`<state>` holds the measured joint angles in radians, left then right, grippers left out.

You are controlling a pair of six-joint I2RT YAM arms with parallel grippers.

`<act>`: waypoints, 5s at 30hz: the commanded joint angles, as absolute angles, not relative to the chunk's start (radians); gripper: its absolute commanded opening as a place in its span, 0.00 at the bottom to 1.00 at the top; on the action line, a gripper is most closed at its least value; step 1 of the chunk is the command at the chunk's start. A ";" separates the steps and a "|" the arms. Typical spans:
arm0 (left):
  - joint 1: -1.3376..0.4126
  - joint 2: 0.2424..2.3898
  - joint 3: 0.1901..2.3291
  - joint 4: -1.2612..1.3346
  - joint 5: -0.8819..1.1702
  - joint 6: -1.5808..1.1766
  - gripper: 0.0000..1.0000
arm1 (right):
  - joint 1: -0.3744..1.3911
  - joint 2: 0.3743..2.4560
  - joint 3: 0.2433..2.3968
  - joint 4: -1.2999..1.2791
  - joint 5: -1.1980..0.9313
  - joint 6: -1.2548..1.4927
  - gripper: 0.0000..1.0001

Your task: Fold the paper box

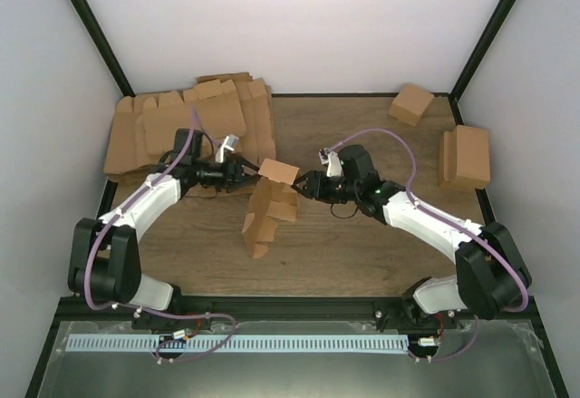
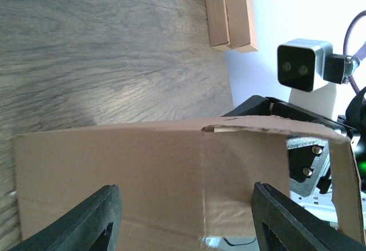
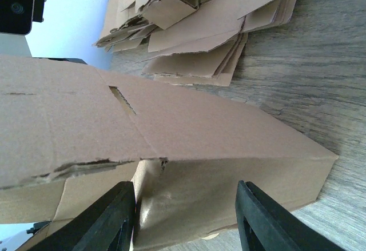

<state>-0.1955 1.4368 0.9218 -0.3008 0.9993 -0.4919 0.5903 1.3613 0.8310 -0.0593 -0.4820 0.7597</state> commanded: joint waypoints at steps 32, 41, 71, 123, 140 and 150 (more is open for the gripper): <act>-0.272 1.494 0.982 -0.292 0.940 -0.488 0.53 | 0.585 1.190 0.862 -0.146 -0.393 0.629 0.55; -0.271 1.491 0.983 -0.294 0.939 -0.485 0.53 | 0.585 1.124 0.993 -0.255 -0.295 0.386 0.63; -0.272 1.458 0.997 -0.324 0.931 -0.478 0.53 | 0.779 1.486 1.387 -0.538 -0.158 -0.259 0.59; -0.244 1.425 0.911 -0.206 0.901 -0.578 0.47 | 0.994 1.453 0.955 0.008 0.367 -0.766 0.43; -0.263 1.442 0.962 -0.193 0.942 -0.606 0.48 | 1.019 1.444 0.779 0.428 0.403 -1.052 0.49; -0.272 1.444 0.971 -0.196 0.945 -0.607 0.48 | 1.018 1.502 0.762 0.544 0.408 -1.132 0.45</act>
